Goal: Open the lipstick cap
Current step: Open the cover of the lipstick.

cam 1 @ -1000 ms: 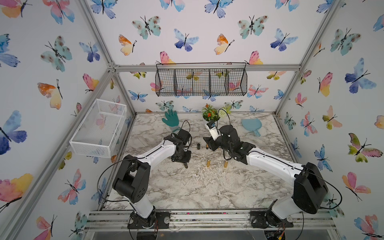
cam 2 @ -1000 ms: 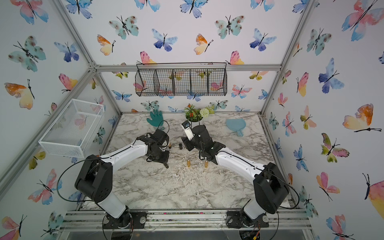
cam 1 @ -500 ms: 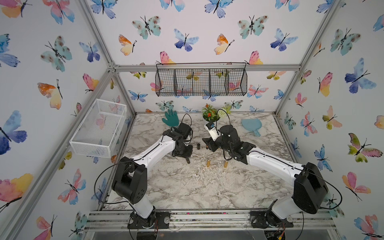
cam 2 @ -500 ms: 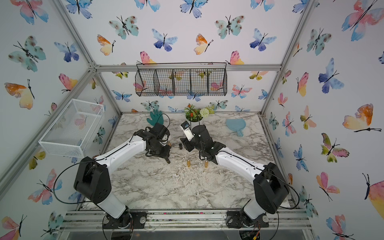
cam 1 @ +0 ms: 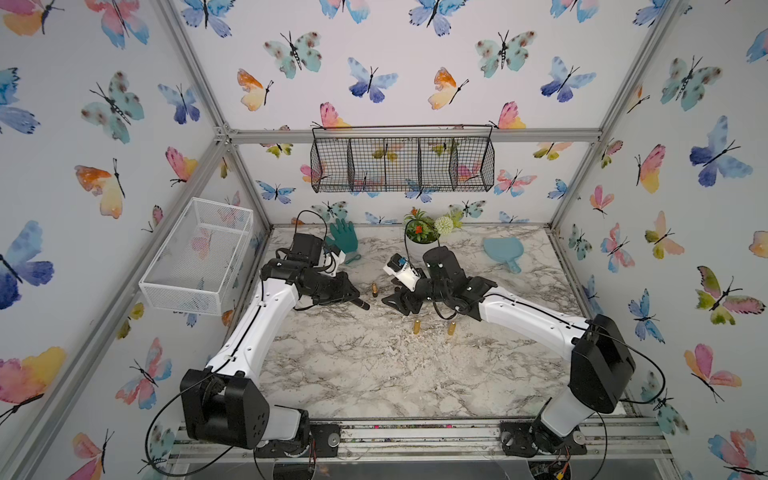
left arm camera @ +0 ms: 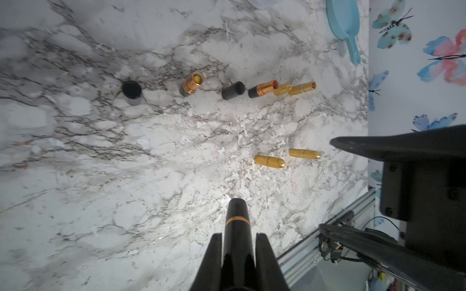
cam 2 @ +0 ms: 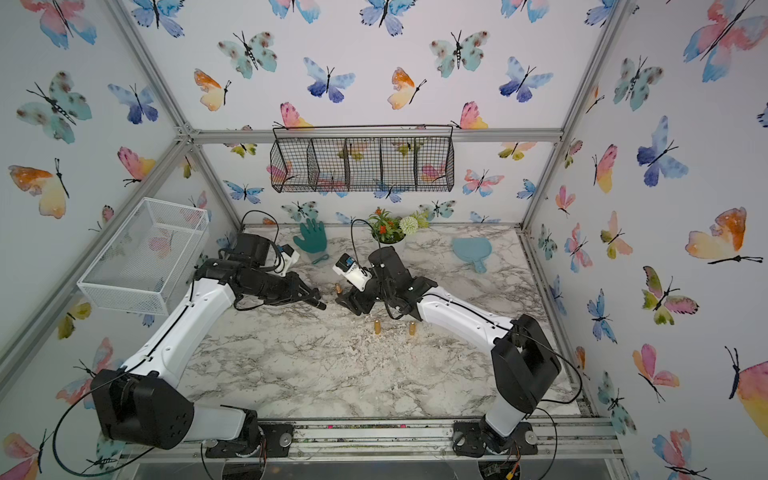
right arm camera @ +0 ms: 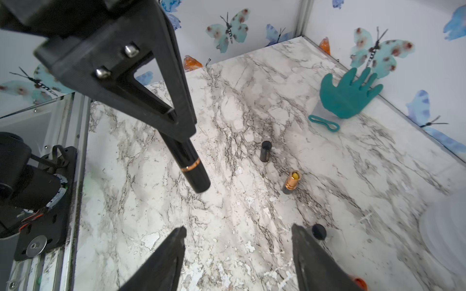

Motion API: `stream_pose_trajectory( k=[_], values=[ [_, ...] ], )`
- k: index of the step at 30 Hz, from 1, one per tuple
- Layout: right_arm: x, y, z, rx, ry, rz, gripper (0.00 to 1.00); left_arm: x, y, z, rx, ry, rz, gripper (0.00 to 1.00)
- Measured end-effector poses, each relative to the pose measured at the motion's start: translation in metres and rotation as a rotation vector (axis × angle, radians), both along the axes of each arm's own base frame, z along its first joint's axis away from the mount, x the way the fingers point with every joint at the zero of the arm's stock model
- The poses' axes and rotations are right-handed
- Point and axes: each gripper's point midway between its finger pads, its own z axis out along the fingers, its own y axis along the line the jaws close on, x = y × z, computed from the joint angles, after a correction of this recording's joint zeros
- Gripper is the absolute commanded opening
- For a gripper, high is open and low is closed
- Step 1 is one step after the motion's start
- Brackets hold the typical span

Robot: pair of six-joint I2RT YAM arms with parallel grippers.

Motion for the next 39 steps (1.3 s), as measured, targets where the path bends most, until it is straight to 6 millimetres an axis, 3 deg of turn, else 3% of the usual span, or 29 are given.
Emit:
stream_pose_trajectory(
  k=[5, 18, 22, 26, 29, 39],
  values=[
    [-0.009, 0.008, -0.016, -0.026, 0.041, 0.048, 0.66, -0.005, -0.013, 0.009, -0.089, 0.011, -0.042, 0.00],
    [-0.013, 0.021, -0.017, 0.006, 0.076, 0.110, 0.58, -0.009, -0.028, 0.019, -0.196, 0.024, -0.094, 0.00],
    [-0.014, 0.023, -0.021, 0.006, 0.087, 0.123, 0.45, -0.008, -0.030, 0.018, -0.209, 0.032, -0.101, 0.00],
    [-0.019, 0.024, -0.022, 0.005, 0.091, 0.148, 0.19, -0.004, -0.031, 0.016, -0.213, 0.025, -0.103, 0.00],
    [-0.026, 0.026, -0.024, -0.007, 0.091, 0.165, 0.11, 0.001, -0.030, 0.016, -0.207, 0.010, -0.097, 0.00],
    [-0.023, 0.011, -0.027, -0.073, -0.004, 0.104, 0.06, 0.001, -0.034, 0.013, -0.202, 0.012, -0.109, 0.00]
  ],
)
